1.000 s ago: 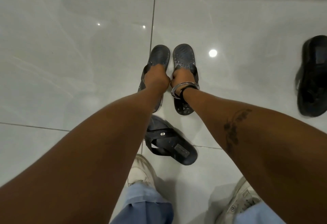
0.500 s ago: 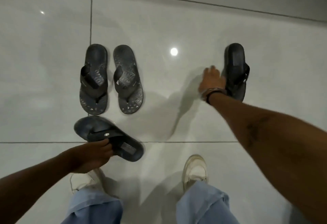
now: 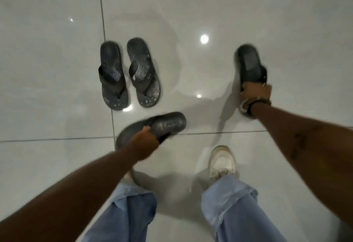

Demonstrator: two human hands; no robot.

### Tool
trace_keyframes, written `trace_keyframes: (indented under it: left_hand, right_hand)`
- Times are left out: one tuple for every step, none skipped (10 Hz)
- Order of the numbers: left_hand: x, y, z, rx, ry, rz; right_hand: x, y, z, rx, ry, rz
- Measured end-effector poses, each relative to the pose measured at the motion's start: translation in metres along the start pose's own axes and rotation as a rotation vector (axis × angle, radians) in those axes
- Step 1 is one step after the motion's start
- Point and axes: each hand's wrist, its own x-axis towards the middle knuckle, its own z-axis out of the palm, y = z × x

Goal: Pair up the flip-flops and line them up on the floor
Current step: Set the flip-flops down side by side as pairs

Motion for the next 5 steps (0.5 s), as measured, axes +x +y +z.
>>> trace_keyframes:
  left_hand:
    - [-0.008,0.068,-0.021,-0.315,0.078,-0.177]
    - [0.022,0.133,-0.056,-0.104,0.035,-0.088]
    - [0.063,0.166,-0.085,-0.284,0.234,-0.128]
    - [0.118,0.191,-0.106,-0.413,0.343,-0.172]
    - [0.155,0.208,-0.117,-0.457,0.422,-0.159]
  right_hand:
    - [-0.046,-0.001,-0.013,0.112,-0.104,0.060]
    - [-0.061,0.003,-0.015,0.187,-0.139,0.086]
    - [-0.052,0.001,-0.009,0.353,0.000,0.058]
    - [-0.021,-0.001,-0.007,0.215,-0.021,-0.052]
    - [0.007,-0.007,-0.014,0.134,-0.048,-0.135]
